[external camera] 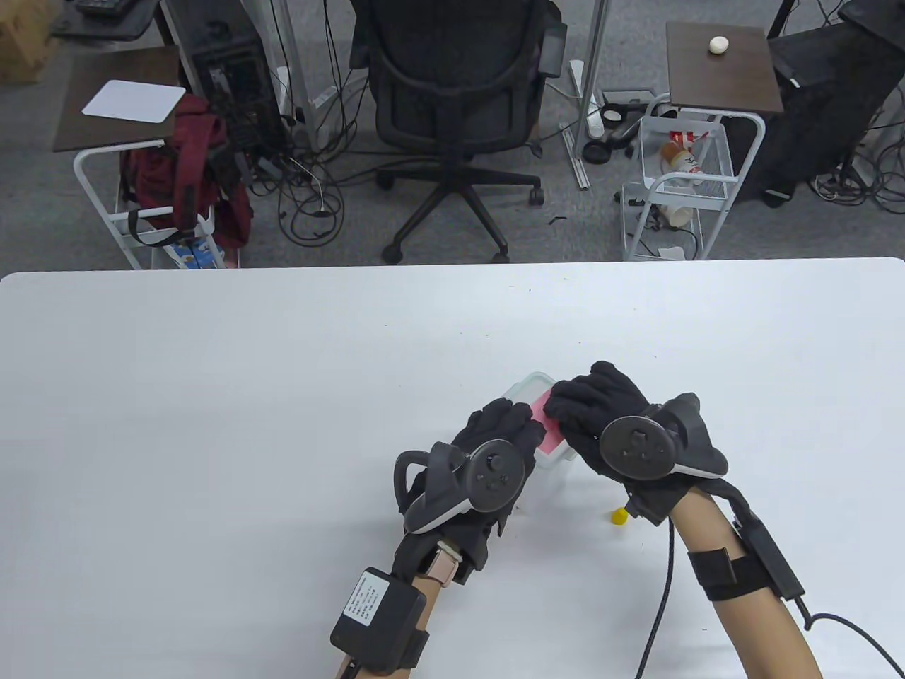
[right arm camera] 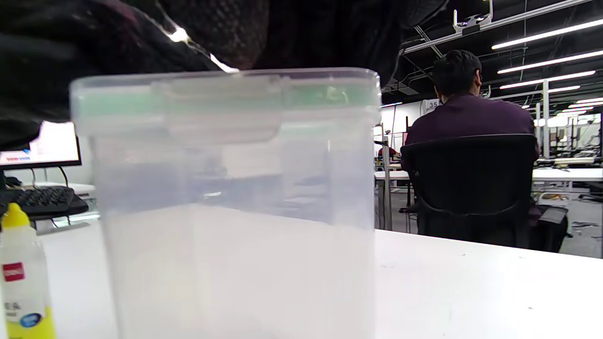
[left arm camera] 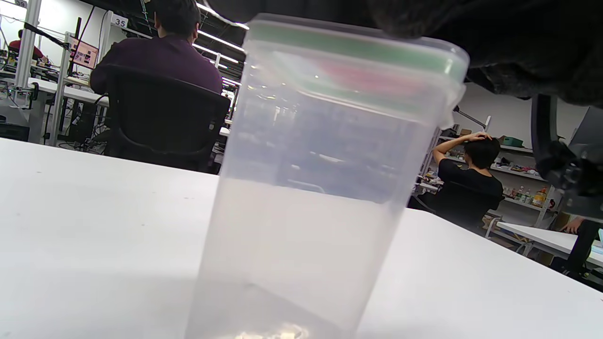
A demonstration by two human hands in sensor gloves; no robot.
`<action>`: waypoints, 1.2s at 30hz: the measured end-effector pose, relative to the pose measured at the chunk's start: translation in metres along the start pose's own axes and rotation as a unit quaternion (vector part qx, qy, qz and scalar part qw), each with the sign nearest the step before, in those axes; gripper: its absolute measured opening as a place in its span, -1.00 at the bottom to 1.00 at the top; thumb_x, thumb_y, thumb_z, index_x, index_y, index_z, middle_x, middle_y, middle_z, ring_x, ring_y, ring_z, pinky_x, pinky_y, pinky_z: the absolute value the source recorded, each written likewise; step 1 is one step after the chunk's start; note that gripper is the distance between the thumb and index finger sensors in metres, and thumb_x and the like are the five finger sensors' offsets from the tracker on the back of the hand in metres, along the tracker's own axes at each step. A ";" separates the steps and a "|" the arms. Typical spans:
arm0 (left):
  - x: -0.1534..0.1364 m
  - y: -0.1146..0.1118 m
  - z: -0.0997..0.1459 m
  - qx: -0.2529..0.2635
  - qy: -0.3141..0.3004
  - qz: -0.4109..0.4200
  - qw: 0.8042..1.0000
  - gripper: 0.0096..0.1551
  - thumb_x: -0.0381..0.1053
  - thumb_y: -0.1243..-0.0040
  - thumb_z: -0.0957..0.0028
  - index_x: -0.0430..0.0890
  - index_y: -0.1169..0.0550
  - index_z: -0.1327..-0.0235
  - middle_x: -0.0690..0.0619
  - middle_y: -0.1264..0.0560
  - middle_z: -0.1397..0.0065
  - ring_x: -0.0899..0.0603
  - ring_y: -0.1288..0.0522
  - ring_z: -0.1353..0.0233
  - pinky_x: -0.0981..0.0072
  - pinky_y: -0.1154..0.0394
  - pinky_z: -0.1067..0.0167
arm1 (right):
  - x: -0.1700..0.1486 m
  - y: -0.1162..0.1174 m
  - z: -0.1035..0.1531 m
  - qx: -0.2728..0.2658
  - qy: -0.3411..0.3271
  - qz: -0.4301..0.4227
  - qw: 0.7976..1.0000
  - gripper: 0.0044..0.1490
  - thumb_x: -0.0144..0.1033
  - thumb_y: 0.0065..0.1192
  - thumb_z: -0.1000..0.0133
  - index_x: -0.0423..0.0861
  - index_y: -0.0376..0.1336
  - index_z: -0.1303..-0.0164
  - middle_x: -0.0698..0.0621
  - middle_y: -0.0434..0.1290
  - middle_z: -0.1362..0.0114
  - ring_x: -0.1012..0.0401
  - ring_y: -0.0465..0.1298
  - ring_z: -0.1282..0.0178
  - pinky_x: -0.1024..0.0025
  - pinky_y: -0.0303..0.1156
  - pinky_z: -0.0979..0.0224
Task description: Squeeze liquid glue on card and attach to container
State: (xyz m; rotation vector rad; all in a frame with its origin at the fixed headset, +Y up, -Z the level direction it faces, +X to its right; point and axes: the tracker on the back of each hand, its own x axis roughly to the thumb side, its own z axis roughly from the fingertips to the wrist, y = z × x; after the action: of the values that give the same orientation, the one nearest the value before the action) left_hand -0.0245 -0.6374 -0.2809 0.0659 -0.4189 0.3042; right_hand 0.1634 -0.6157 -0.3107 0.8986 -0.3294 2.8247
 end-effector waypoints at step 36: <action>0.001 0.000 -0.001 -0.013 0.002 -0.002 1.000 -0.45 0.17 -0.06 -0.02 0.23 -0.42 -0.34 0.31 -0.31 -0.64 0.04 -0.23 -0.71 0.29 -0.22 -0.65 | 0.008 -0.003 -0.009 0.043 0.007 0.057 0.997 -0.48 -0.23 0.09 -0.24 -0.09 0.35 -0.37 -0.03 0.36 -0.59 -0.06 0.36 -0.56 -0.01 0.00 -0.79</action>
State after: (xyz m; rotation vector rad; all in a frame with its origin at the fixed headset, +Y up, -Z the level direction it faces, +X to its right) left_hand -0.0234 -0.6369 -0.2816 0.0416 -0.4190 0.2957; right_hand 0.1530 -0.6094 -0.3128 0.9044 -0.2675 2.9686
